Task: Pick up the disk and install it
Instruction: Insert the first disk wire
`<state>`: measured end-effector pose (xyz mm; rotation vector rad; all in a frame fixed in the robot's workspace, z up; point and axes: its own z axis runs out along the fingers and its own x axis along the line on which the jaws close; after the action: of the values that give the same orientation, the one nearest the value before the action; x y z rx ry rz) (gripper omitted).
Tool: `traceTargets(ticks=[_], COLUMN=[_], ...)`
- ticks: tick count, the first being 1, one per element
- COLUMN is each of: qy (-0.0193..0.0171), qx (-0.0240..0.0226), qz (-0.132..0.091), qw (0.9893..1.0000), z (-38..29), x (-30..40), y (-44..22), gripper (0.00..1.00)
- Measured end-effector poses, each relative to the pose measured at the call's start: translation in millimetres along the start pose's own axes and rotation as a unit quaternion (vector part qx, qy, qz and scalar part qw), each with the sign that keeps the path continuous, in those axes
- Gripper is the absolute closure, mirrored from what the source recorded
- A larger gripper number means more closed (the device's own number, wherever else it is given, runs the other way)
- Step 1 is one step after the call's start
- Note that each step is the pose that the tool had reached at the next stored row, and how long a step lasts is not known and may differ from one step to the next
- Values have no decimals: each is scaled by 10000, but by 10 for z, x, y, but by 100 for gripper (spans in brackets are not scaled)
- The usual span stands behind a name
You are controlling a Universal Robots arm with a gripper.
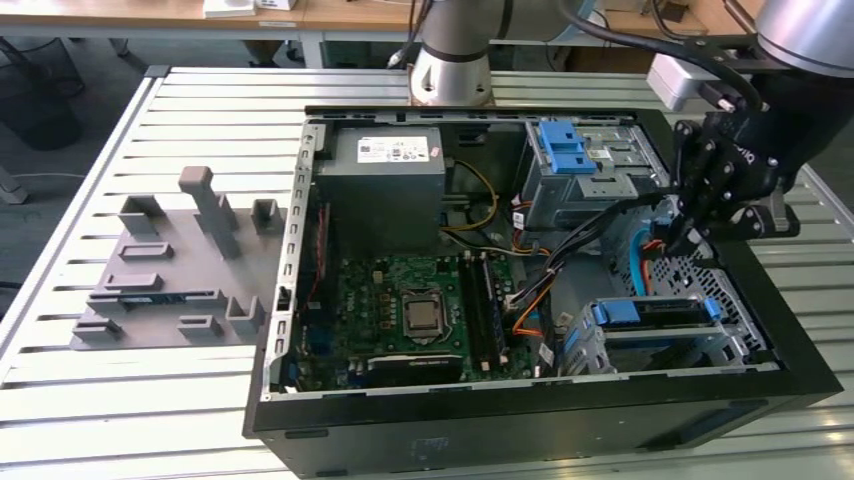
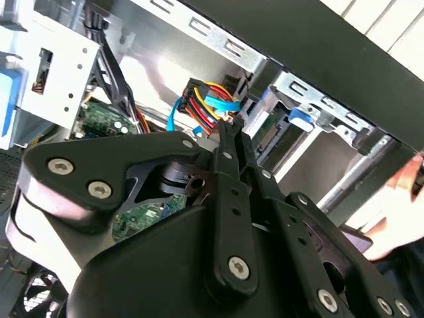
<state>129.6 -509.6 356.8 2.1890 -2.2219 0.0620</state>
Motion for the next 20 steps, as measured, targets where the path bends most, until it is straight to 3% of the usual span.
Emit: traceTargets(ticks=[3, 5, 9, 15, 18, 20], qy=[-134, -169, -161, -127, -113, -106], qx=[-3, -4, -4, -11, -33, -72], qz=[31, 40, 41, 41, 43, 45], qw=[9999, 9999, 9999, 9999, 9999, 9999], z=[9, 16, 32, 68, 86, 98], x=[0, 1, 33, 151, 197, 217], y=[0, 0, 0, -1, -2, -3], gripper=[84, 84, 84, 84, 84, 84])
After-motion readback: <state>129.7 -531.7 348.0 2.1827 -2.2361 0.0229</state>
